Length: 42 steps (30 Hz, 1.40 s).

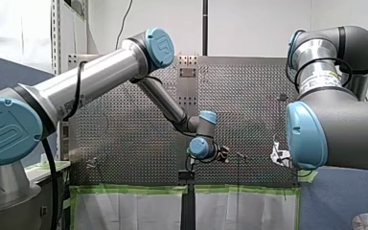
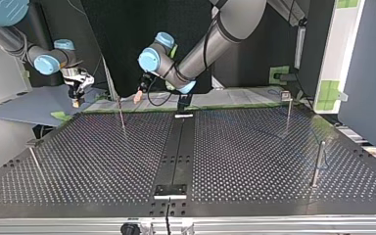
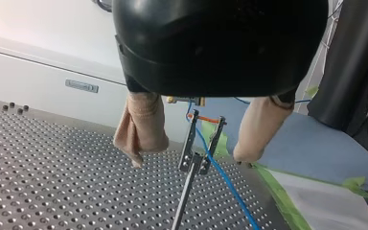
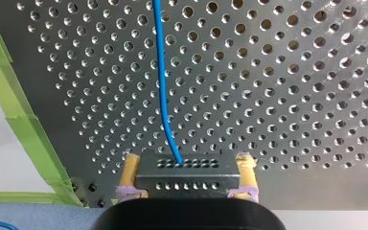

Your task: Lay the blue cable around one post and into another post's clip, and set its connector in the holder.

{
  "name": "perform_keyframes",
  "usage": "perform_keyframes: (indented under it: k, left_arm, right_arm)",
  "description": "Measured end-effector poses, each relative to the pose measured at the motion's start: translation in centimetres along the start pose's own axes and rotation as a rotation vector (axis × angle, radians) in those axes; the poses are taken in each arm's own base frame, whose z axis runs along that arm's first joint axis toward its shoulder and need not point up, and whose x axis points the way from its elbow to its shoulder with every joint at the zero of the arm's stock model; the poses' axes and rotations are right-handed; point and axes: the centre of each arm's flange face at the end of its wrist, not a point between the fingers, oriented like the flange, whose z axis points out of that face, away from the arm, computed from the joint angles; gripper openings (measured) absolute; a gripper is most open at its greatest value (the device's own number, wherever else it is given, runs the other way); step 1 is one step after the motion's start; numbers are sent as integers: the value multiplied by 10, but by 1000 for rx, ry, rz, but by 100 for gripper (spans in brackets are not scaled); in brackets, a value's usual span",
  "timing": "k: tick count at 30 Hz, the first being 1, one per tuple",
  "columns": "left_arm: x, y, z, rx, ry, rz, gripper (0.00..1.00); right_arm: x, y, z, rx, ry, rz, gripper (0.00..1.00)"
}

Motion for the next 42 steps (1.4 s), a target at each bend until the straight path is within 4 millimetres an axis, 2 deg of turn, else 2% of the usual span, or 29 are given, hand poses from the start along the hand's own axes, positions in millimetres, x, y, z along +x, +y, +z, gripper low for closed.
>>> perform_keyframes:
  k: [12, 22, 32, 42]
  left_arm:
    - [-41, 6, -23, -43, -83, -43, 100]
    - [-73, 18, -54, -101, -149, -106, 100]
    - [-85, 33, -99, -196, -70, -21, 100]
    - [-92, 39, -147, -134, 40, 33, 100]
  right_arm:
    - [0, -1, 0, 2, -1, 0, 0]
    - [-1, -4, 0, 13, -2, 9, 0]
    - [0, -5, 1, 18, 1, 20, 0]
    - [0, -6, 1, 26, 4, 25, 0]
